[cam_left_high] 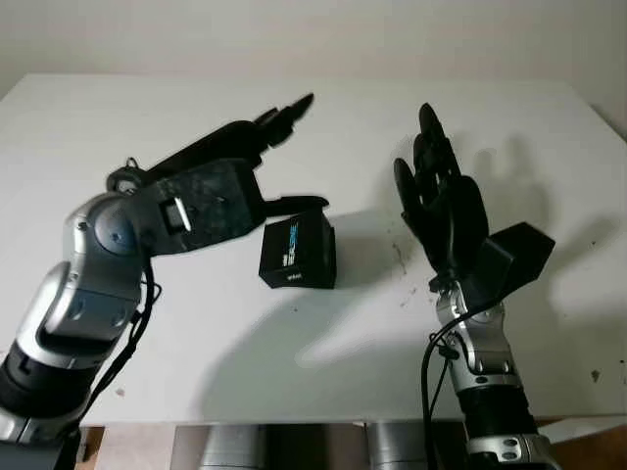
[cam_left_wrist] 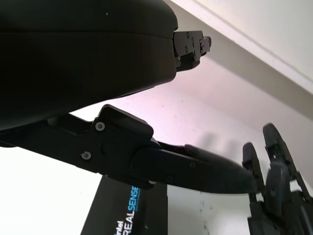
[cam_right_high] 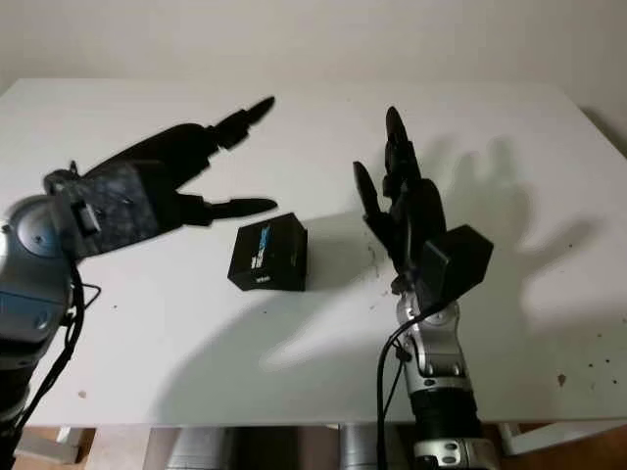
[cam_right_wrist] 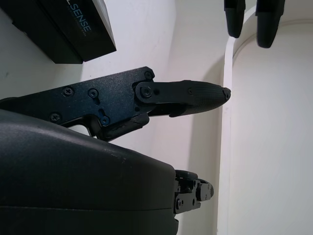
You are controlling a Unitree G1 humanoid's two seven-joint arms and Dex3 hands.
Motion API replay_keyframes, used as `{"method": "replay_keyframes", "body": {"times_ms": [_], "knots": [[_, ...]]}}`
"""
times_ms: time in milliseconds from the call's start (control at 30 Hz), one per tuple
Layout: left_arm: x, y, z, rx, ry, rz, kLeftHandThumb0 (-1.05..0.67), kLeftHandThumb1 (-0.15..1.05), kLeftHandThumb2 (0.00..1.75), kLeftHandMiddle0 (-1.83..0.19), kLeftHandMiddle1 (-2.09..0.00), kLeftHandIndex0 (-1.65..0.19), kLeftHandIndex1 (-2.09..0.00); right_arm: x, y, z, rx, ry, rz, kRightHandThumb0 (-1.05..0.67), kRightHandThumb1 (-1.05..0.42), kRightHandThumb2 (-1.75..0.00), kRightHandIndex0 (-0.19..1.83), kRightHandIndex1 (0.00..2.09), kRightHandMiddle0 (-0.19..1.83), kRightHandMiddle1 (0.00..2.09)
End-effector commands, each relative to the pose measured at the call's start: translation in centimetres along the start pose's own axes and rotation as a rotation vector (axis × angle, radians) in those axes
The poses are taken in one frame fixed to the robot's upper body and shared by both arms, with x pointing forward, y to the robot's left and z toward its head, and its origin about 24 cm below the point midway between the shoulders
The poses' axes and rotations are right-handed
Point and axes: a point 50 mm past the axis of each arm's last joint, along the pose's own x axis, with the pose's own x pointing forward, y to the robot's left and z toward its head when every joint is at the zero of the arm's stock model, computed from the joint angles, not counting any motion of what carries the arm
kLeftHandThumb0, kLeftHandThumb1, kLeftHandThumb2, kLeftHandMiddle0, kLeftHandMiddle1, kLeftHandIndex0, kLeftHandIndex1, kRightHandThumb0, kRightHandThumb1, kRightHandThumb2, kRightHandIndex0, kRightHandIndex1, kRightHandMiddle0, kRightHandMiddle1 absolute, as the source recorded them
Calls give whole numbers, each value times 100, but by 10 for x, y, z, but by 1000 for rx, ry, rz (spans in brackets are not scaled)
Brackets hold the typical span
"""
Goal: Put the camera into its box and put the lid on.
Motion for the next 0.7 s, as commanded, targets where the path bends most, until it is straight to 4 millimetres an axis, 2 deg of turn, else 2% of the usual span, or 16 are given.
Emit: {"method": "replay_keyframes", "body": {"times_ms": [0,133,333,533,667], "knots": [[-6,3,-20,-19,0,2,-84,98,5,8,-8,16,-5,2,-4,7,-15,-24,-2,-67,-105,-34,-7,5,4,5],[-10,-2,-47,35,10,-66,-85,91,3,12,-5,18,-3,3,-7,9,-17,-31,-6,-69,-105,-34,-7,5,4,5],[-11,-18,-77,123,74,-175,-87,87,4,19,-3,19,0,6,-14,12,-41,-37,-12,-67,-105,-35,-6,6,4,5],[-4,-38,-92,159,84,-258,-86,84,4,14,-5,18,-1,7,-17,16,-52,-39,-33,-67,-105,-33,-4,7,6,6],[2,-51,-95,167,69,-297,-89,84,5,13,-6,17,-3,8,-19,18,-52,-60,-30,-65,-105,-33,-3,6,6,6]]}}
